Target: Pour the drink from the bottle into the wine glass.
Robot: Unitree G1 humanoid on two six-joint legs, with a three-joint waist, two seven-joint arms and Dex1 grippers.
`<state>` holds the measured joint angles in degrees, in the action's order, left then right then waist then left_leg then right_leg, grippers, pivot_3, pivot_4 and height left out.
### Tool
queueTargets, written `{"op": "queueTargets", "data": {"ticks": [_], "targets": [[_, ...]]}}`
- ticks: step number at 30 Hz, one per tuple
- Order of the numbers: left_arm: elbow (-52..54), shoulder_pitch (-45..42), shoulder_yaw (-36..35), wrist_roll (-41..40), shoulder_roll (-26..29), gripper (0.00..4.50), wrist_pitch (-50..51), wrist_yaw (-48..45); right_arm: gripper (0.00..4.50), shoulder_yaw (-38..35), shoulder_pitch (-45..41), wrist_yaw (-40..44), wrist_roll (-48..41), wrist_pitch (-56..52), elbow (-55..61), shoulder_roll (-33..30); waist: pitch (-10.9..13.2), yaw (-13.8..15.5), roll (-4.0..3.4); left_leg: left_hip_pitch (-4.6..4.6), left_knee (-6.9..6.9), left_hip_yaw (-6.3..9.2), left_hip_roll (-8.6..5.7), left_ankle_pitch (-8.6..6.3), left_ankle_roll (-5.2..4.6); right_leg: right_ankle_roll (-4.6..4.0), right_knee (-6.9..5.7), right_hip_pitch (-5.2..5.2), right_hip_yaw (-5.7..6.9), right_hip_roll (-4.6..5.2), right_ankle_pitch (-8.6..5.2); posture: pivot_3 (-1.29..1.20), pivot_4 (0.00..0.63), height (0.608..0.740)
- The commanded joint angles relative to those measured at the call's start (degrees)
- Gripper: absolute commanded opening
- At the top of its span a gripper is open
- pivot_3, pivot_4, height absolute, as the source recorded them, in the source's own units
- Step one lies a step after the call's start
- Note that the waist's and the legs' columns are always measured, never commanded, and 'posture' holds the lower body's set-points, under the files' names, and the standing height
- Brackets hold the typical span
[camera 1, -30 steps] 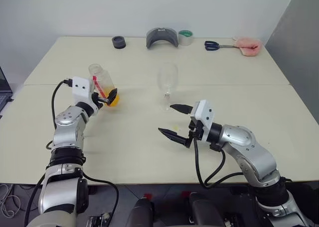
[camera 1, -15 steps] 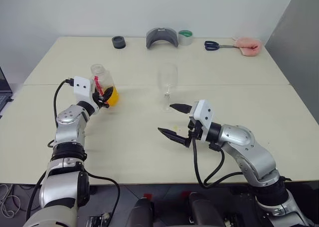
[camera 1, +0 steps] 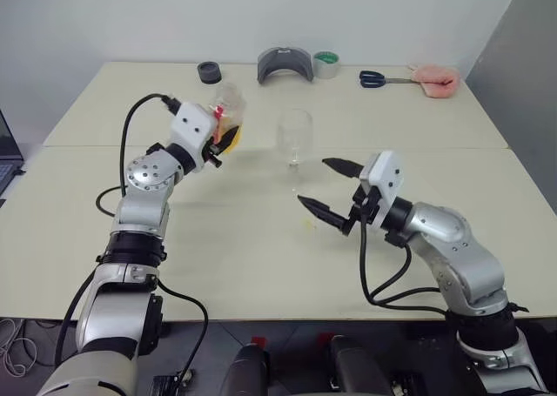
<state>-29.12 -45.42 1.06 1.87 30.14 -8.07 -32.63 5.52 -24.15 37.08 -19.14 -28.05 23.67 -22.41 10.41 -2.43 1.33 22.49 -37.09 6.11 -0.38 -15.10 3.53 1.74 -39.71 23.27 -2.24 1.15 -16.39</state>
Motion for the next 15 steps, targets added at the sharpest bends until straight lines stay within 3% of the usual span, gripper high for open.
{"op": "queueTargets", "data": {"ticks": [1,15], "targets": [[0.0,-4.2,1.4,3.7,1.2,1.71,-5.7,1.9,4.5,-2.7,-2.5,-0.1,-0.9,0.8,-1.1,-0.9,0.0,0.0,0.0,0.0,0.0,0.01,0.0,0.0,0.0,0.0,0.0,0.0,0.01,0.0,0.0,0.0,0.15,0.74],[-17.0,-15.9,8.6,18.0,2.4,1.71,-22.9,11.9,4.5,-4.6,-4.7,-2.5,-2.4,-1.4,-2.7,-0.2,0.0,0.0,0.0,0.07,-0.01,-0.01,-0.04,-0.01,-0.01,0.0,0.03,0.02,0.01,0.02,0.0,0.0,0.15,0.74]]}}
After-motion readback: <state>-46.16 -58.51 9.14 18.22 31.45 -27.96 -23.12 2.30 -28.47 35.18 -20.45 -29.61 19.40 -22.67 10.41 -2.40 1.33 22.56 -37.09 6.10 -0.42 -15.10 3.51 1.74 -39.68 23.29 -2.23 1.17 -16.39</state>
